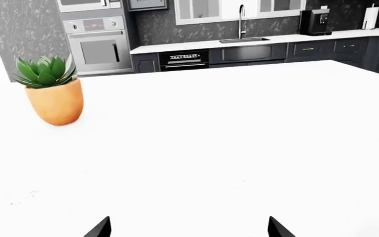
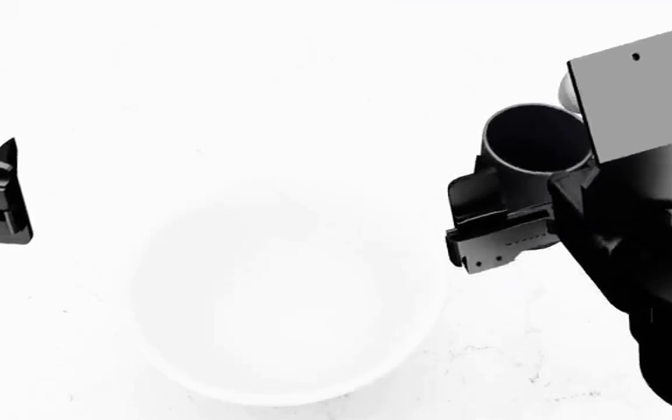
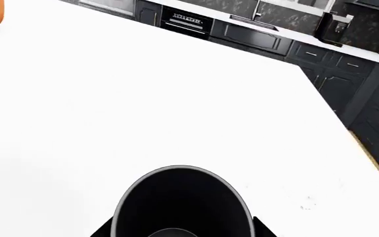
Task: Place the cup inside the bowl on the dining table and move the bowl to any counter.
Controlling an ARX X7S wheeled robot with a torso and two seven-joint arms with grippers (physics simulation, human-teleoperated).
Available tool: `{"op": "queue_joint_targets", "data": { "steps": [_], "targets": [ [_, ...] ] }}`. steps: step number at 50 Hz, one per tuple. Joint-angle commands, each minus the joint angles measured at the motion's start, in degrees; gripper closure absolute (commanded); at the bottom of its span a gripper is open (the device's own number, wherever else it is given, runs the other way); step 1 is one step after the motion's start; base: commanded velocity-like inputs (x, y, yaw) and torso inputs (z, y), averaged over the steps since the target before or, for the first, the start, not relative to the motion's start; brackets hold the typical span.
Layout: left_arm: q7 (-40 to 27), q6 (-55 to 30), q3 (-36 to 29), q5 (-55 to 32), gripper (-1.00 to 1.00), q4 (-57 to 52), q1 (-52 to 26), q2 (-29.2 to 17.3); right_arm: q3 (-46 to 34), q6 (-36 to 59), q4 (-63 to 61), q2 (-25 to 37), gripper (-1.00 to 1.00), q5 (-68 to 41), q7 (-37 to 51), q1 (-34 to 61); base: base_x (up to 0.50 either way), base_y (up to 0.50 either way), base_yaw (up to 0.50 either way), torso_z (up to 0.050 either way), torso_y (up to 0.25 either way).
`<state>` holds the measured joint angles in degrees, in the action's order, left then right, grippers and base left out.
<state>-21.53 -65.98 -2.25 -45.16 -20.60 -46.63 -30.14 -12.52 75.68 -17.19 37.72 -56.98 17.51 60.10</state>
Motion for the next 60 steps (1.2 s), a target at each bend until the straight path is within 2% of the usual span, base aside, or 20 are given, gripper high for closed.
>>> {"op": "queue_joint_targets", "data": {
  "steps": [1,8,20,26,28,29,31,40,44,50,60],
  "targets": [
    [0.4,1.0,-0.2,0.2,-1.0,0.4,0.8,-0.3,-4.2,0.6,0.1,-3.0,1.0,0.3,-3.4,7.2,0.0,0.0,0.0,0.0,0.0],
    [-0.7,1.0,-1.1,0.6,-1.0,0.5,0.3,1.0,-6.3,-2.0,0.8,-3.2,1.0,1.2,-6.7,8.1,0.0,0.0,0.0,0.0,0.0],
    [0.2,2.0,-0.5,0.4,-1.0,0.8,1.2,0.1,-9.4,-7.8,3.1,-2.4,1.0,2.1,-14.3,4.2,0.0,0.0,0.0,0.0,0.0],
    [0.7,2.4,-0.3,0.2,-1.0,1.0,1.5,-0.5,-7.9,-5.3,4.3,-3.1,1.0,-1.0,-13.9,4.9,0.0,0.0,0.0,0.0,0.0],
    [-0.1,2.4,-1.0,0.6,-1.0,1.0,1.3,0.5,-8.3,-5.0,4.6,-3.0,1.0,-1.3,-14.6,5.2,0.0,0.0,0.0,0.0,0.0],
    [-0.1,2.5,-0.9,0.6,-1.0,0.8,1.6,0.4,-9.8,-3.3,5.3,-10.2,1.0,-0.8,-8.5,5.4,0.0,0.0,0.0,0.0,0.0],
    [1.2,2.9,0.4,-0.1,-1.0,0.8,2.5,-1.1,-10.2,-2.5,5.8,-12.9,1.0,-1.1,-6.4,5.5,0.01,0.0,0.0,0.0,0.0],
    [0.0,3.2,-1.2,0.8,-1.0,1.2,2.1,0.5,-12.3,-4.1,6.9,-14.5,1.0,-0.6,-8.3,5.6,0.0,0.0,0.0,0.0,0.0],
    [0.9,3.4,-0.2,0.2,-1.0,1.1,2.8,-0.8,-13.6,-4.3,7.3,-15.0,1.0,-0.3,-8.9,5.6,0.0,0.0,0.0,0.0,0.0],
    [0.0,3.7,-1.3,0.9,-1.0,1.3,2.6,0.4,-14.1,-3.9,6.8,-14.7,1.0,-0.6,-8.3,4.2,0.0,0.0,0.0,0.0,0.0],
    [0.4,4.0,-0.9,0.5,-1.0,1.4,2.8,-0.2,-14.1,-2.0,5.6,-13.8,1.0,-1.7,-6.1,2.3,0.0,0.0,0.0,0.0,0.0]
  ]
}}
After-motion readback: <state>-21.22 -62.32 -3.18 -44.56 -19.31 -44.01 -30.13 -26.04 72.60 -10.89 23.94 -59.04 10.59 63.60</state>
